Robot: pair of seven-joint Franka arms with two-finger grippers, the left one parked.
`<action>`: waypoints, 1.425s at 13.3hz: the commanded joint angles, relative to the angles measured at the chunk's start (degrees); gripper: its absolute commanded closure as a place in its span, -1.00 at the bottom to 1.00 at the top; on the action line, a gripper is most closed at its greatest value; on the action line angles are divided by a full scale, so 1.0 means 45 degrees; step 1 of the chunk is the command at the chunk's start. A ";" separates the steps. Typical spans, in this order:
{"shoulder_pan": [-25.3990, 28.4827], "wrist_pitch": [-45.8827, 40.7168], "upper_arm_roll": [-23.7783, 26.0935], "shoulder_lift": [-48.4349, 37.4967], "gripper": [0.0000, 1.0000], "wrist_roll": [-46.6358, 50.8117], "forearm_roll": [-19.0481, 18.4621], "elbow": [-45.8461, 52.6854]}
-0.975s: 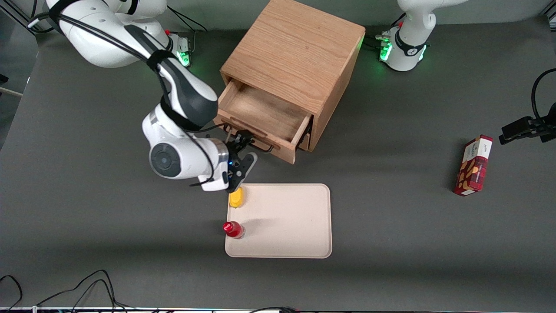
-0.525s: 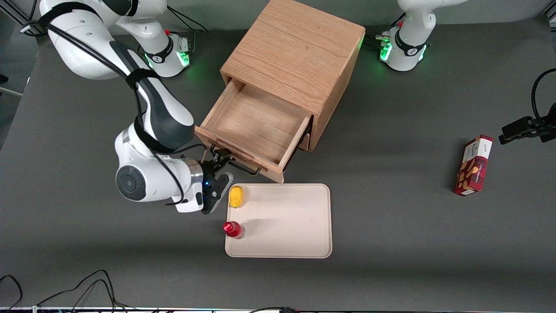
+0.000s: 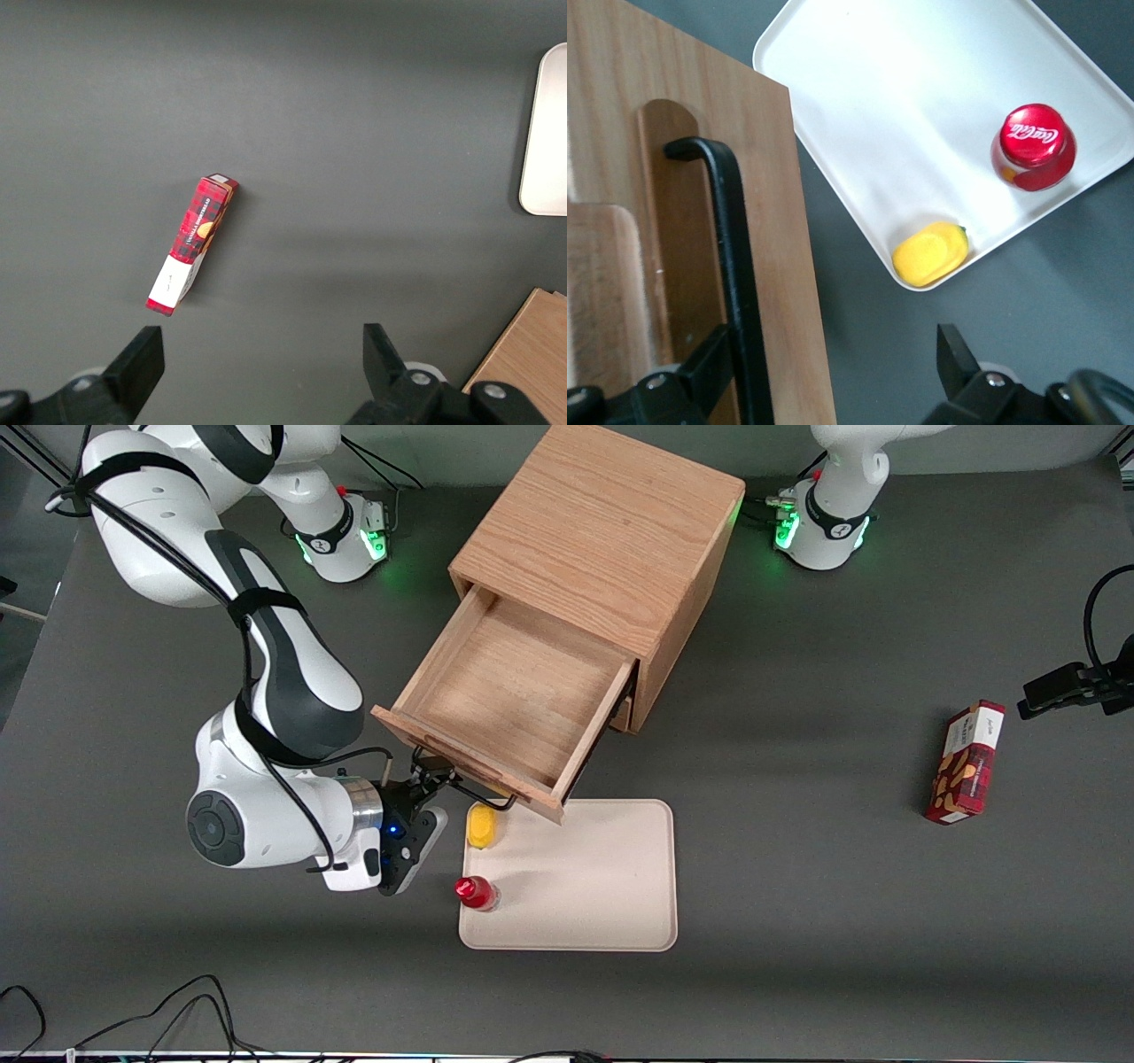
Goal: Open upper drawer
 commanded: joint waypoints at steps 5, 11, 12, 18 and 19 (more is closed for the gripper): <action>0.0040 -0.0742 0.0042 -0.3118 -1.00 0.0276 -0.1602 0.0395; -0.0487 -0.2304 -0.0309 -0.6985 -1.00 0.6124 -0.1778 -0.1773; -0.0681 -0.2518 -0.0329 -0.7553 -1.00 0.6717 -0.1759 -0.1930; -0.0937 -0.4671 -0.3487 -1.1496 -1.00 0.8852 -0.1118 -0.6470; -0.0918 -0.4301 -0.3996 -1.2084 -1.00 0.8832 -0.0844 -0.7623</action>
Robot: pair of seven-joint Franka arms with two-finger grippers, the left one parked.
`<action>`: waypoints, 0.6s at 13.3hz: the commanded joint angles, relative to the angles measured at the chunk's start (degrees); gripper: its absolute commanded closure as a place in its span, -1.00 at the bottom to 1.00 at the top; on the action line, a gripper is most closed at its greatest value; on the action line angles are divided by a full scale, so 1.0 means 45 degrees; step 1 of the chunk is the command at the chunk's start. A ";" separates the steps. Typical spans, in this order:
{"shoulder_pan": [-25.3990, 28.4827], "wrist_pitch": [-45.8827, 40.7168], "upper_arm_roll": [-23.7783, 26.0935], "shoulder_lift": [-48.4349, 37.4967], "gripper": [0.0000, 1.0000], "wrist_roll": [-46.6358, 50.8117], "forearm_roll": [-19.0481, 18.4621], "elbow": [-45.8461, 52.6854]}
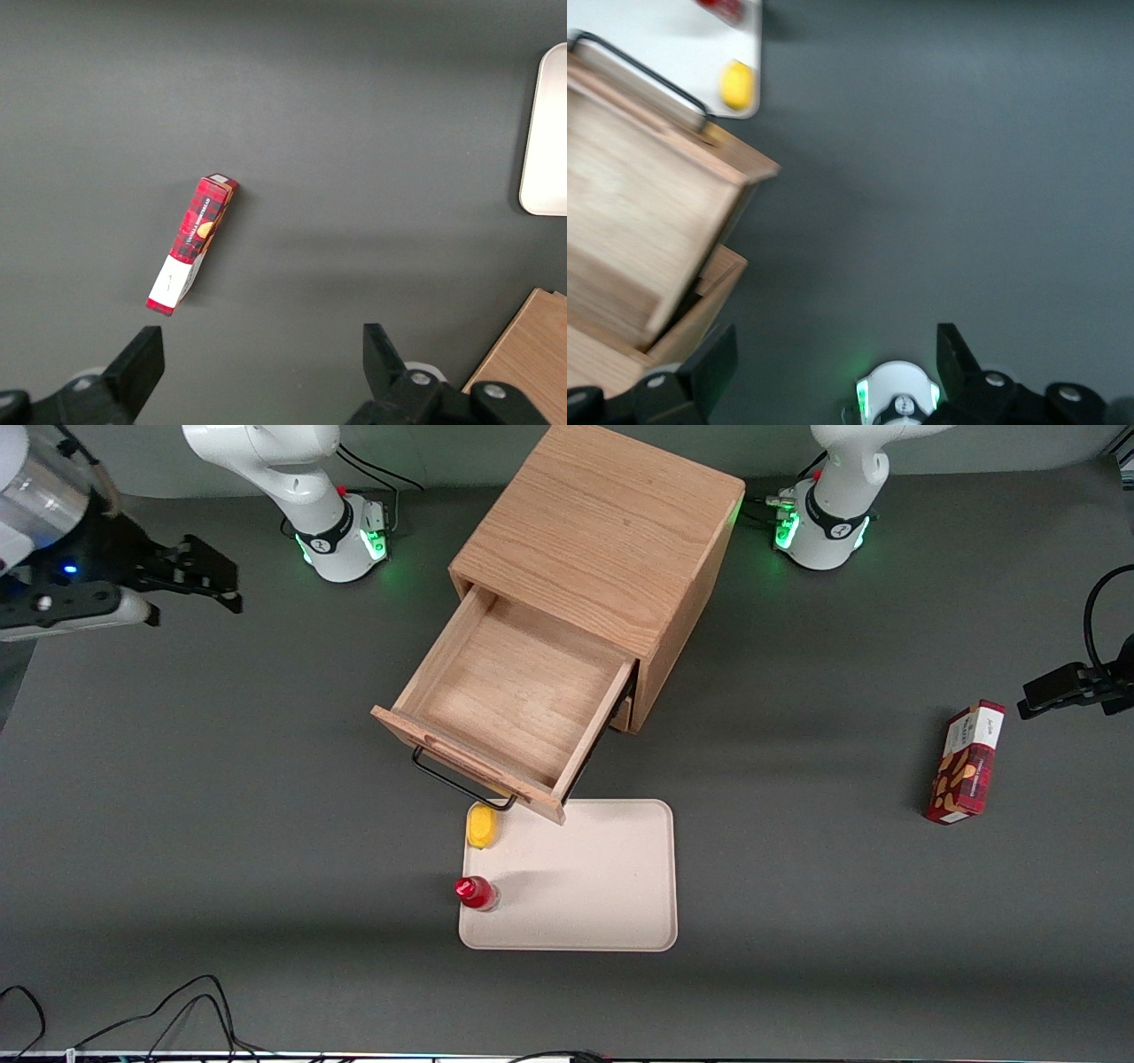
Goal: Open upper drawer
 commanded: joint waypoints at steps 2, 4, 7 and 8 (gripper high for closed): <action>-0.0016 0.2204 -0.1460 -0.3131 -1.00 0.0430 0.0589 -0.5766; -0.0074 0.3709 -0.1501 -0.4830 -1.00 0.0450 0.0375 -0.8329; -0.0055 0.3852 -0.1481 -0.4820 -1.00 0.0644 -0.0443 -0.8127; -0.0093 0.3813 -0.1539 -0.4548 -1.00 0.0664 -0.0524 -0.7854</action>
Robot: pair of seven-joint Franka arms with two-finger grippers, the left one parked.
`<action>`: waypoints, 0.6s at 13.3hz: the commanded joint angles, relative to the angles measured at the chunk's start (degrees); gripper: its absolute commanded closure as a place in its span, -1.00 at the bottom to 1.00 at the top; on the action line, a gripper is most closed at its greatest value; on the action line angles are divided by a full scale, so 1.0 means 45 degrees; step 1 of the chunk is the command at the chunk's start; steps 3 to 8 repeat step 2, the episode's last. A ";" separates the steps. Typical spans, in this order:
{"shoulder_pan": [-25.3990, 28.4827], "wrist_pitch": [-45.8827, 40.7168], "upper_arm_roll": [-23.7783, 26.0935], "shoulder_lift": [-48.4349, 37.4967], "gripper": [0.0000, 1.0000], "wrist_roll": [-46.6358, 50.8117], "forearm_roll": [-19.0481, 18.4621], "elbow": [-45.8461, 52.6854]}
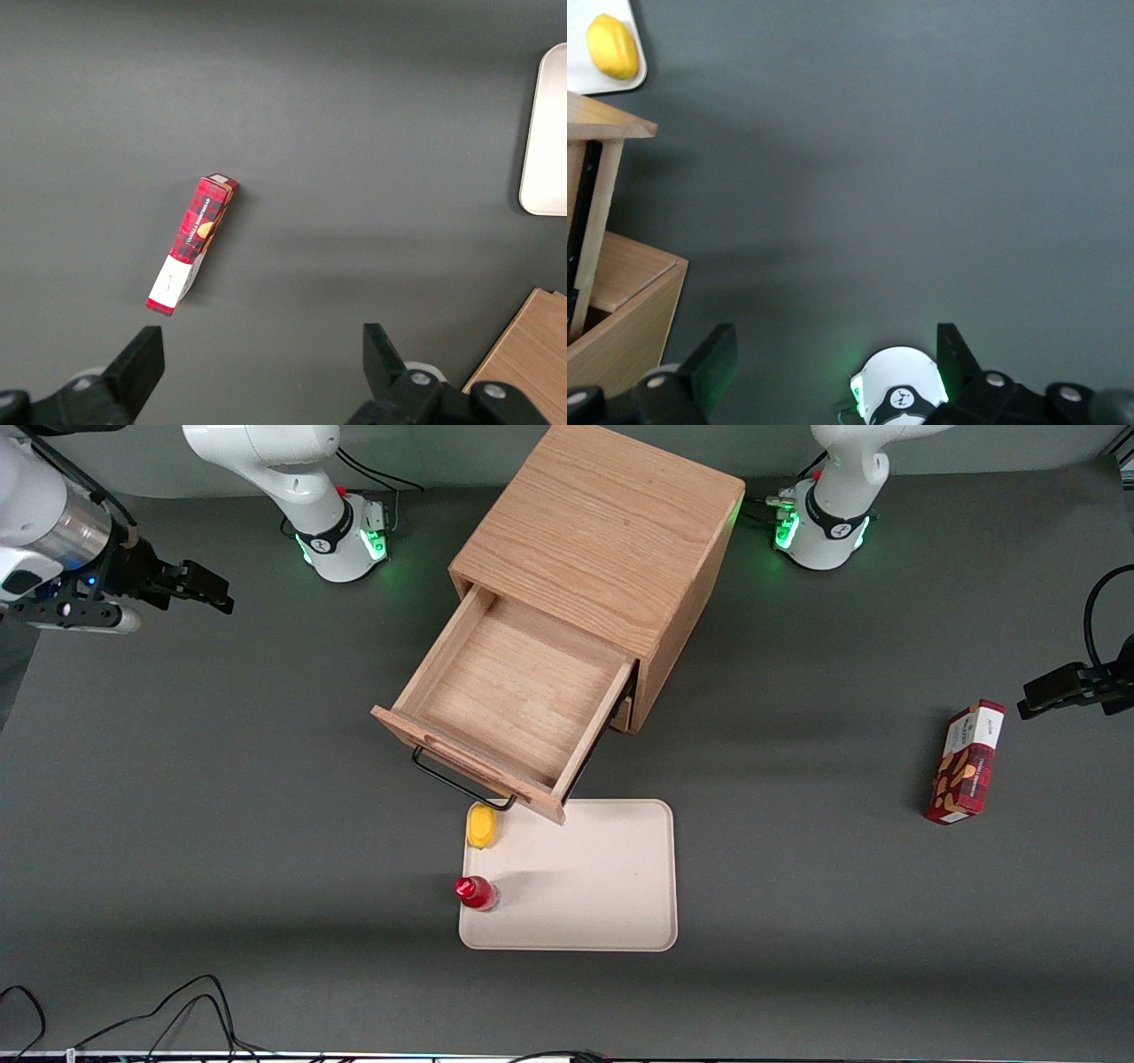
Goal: Open upper drawer
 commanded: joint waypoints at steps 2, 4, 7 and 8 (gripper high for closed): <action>0.0024 0.0198 -0.0763 0.0192 -1.00 0.0176 -0.0443 0.0536; 0.0024 0.0198 -0.0763 0.0192 -1.00 0.0176 -0.0443 0.0536; 0.0024 0.0198 -0.0763 0.0192 -1.00 0.0176 -0.0443 0.0536; 0.0024 0.0198 -0.0763 0.0192 -1.00 0.0176 -0.0443 0.0536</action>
